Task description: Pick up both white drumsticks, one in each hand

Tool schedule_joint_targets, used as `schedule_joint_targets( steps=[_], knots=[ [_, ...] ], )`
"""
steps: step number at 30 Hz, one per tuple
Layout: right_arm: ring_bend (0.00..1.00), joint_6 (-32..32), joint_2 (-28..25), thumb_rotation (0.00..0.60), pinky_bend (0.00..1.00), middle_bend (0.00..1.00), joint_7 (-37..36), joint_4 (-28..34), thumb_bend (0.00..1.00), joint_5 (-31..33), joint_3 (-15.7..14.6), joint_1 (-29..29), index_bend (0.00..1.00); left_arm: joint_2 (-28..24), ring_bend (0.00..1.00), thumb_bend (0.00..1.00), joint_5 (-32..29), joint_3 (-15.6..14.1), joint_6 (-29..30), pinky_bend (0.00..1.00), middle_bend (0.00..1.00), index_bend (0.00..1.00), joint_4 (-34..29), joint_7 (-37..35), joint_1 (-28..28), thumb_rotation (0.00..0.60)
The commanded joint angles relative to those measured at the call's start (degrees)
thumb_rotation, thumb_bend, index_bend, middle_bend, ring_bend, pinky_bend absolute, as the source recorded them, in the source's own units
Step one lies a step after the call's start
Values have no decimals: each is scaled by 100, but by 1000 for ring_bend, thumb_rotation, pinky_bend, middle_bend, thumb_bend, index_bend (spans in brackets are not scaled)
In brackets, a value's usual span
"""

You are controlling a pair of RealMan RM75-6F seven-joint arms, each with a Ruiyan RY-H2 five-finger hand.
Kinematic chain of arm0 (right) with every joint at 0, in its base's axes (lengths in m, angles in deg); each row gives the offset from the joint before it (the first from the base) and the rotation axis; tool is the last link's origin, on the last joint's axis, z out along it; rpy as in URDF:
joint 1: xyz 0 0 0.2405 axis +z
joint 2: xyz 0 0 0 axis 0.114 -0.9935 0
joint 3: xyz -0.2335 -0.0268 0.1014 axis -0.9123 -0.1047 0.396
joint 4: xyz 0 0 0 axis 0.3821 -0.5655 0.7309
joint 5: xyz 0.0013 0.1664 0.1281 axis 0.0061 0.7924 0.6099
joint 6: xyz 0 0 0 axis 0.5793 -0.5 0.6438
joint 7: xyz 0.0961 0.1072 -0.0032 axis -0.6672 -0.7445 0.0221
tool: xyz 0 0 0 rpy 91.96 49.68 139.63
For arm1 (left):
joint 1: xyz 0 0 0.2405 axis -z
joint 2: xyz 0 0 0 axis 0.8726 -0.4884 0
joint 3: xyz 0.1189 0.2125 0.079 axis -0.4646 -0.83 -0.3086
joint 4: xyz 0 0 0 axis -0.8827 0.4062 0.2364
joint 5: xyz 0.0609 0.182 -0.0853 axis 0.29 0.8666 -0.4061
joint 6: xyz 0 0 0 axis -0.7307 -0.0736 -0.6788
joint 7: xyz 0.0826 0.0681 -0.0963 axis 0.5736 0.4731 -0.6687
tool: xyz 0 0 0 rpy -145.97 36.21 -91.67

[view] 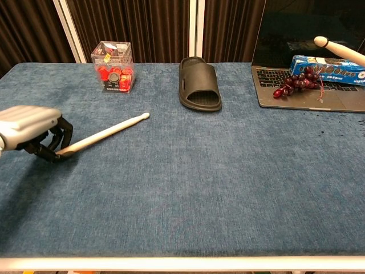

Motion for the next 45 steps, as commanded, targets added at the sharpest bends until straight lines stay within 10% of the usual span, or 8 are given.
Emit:
schedule_joint_targets(
  steps=[1, 25, 45],
  knots=[
    [296, -34, 16, 600, 348, 551, -39, 20, 824, -38, -24, -30, 550, -329, 884, 521, 692, -3, -30, 934, 700, 643, -24, -928, -75, 496],
    [304, -46, 427, 600, 348, 561, -1639, 703, 839, -1172, -358, 338, 553, -134, 870, 583, 3523, -82, 1270, 933, 735, 680, 1142, -6391, 84, 509],
    [307, 364, 1635, 600, 348, 559, -1608, 995, 834, -965, 125, 1225, 557, 200, 870, 584, 4057, -55, 1229, 933, 735, 680, 1418, -6809, 893, 502]
  ],
)
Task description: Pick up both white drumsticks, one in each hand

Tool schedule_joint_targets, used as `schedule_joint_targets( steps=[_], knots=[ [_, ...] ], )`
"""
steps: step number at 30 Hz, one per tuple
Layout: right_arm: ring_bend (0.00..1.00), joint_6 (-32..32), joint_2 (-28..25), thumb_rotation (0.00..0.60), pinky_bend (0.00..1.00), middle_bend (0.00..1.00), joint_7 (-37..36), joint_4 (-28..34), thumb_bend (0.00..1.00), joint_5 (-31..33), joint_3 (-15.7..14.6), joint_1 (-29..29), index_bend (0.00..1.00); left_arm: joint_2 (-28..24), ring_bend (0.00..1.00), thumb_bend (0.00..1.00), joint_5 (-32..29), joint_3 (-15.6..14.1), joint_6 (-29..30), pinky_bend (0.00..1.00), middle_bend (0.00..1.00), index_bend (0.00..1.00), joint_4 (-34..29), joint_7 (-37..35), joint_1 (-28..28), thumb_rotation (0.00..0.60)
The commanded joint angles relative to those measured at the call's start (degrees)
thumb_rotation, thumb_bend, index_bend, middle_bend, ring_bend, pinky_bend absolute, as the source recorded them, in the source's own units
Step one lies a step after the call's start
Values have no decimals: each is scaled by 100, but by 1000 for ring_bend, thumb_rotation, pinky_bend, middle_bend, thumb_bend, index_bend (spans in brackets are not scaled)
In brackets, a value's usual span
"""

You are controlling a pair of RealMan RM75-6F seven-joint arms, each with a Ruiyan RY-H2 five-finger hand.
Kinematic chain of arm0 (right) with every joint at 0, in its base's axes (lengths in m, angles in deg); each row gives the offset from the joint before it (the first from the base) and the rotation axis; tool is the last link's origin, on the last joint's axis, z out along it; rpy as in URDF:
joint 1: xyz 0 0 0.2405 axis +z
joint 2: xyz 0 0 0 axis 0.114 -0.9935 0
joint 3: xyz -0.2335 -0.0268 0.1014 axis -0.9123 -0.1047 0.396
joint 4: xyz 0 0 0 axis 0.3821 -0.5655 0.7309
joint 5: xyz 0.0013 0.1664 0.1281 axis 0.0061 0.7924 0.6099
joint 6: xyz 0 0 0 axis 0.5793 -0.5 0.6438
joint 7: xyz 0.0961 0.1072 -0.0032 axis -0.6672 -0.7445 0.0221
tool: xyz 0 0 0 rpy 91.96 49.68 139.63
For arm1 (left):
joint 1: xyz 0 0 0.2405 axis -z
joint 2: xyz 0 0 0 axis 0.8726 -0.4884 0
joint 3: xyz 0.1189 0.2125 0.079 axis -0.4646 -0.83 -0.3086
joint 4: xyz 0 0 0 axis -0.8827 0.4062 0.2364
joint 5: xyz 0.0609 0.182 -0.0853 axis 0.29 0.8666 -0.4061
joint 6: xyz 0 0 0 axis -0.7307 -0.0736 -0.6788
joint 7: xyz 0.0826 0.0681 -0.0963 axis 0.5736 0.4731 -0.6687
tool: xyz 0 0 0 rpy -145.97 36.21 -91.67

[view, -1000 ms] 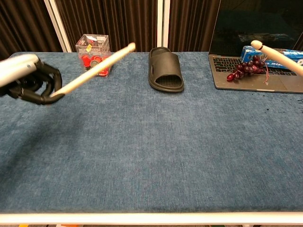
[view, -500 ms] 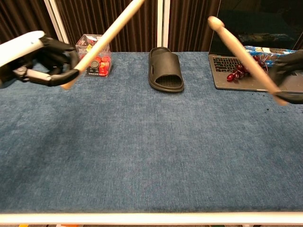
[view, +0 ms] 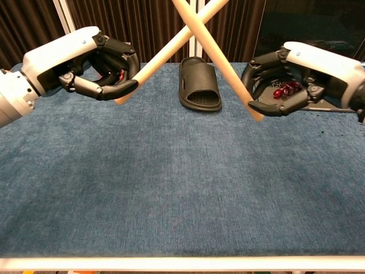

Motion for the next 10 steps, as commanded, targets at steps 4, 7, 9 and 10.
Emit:
schedule_joint_targets(
  steps=[4, 7, 9, 10],
  knots=[
    [307, 28, 143, 600, 348, 559, 95, -3, 835, 89, 49, 98, 558, 40, 870, 584, -15, -21, -37, 933, 735, 680, -6, 60, 91, 502],
    [307, 32, 183, 600, 348, 559, 119, -3, 834, 116, 46, 126, 558, 47, 869, 584, -27, -40, -37, 932, 735, 680, -18, 79, 117, 503],
    [308, 19, 201, 600, 348, 559, 121, -7, 834, 122, 41, 136, 559, 51, 870, 584, -35, -53, -40, 932, 735, 680, -21, 85, 130, 502],
    [308, 8, 214, 600, 348, 559, 130, -15, 834, 128, 39, 141, 559, 54, 870, 584, -39, -65, -37, 932, 735, 680, -24, 85, 135, 503]
  ],
)
